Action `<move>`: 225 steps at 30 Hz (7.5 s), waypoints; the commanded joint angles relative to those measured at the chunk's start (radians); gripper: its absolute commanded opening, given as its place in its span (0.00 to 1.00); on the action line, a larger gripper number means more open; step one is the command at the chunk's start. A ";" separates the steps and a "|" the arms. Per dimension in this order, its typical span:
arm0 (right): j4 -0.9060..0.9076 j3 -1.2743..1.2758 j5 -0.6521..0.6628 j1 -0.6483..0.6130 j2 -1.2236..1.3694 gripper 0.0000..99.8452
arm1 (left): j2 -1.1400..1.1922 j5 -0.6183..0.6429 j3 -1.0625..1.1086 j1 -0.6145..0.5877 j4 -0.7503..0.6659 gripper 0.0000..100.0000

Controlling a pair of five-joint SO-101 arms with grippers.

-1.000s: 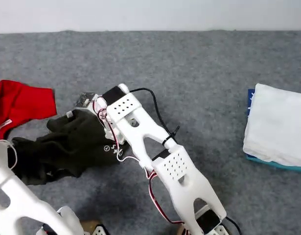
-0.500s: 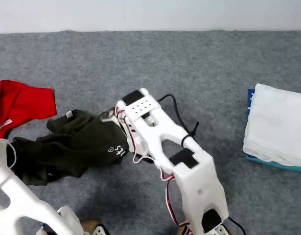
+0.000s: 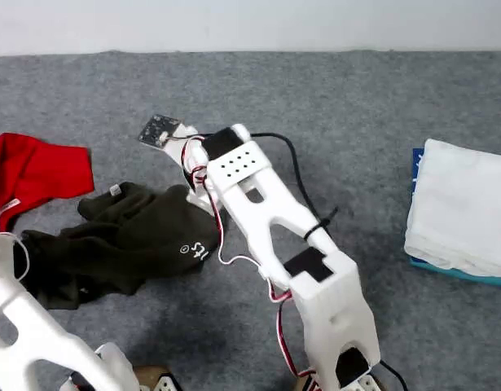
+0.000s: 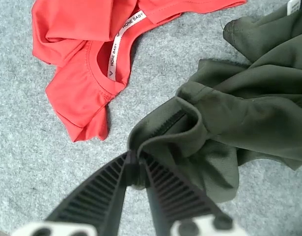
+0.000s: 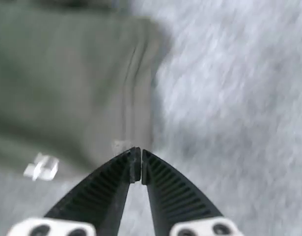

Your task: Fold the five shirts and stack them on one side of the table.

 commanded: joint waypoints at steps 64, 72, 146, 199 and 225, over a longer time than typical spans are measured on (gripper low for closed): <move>0.246 -0.552 0.434 -0.150 0.486 0.17 | -0.029 -0.011 -0.002 0.115 -0.049 0.02; 0.375 -0.773 0.427 -0.087 0.489 0.01 | -0.029 -0.011 -0.008 0.120 -0.054 0.02; 0.414 0.008 0.227 0.153 -0.143 0.22 | -0.029 -0.009 -0.097 0.121 -0.049 0.02; 0.367 -0.457 0.282 0.282 -0.536 0.01 | -0.028 0.227 -0.530 0.281 -0.060 0.02; 0.222 -0.454 0.233 0.621 -0.974 0.01 | -0.020 0.152 -0.806 0.500 -0.793 0.02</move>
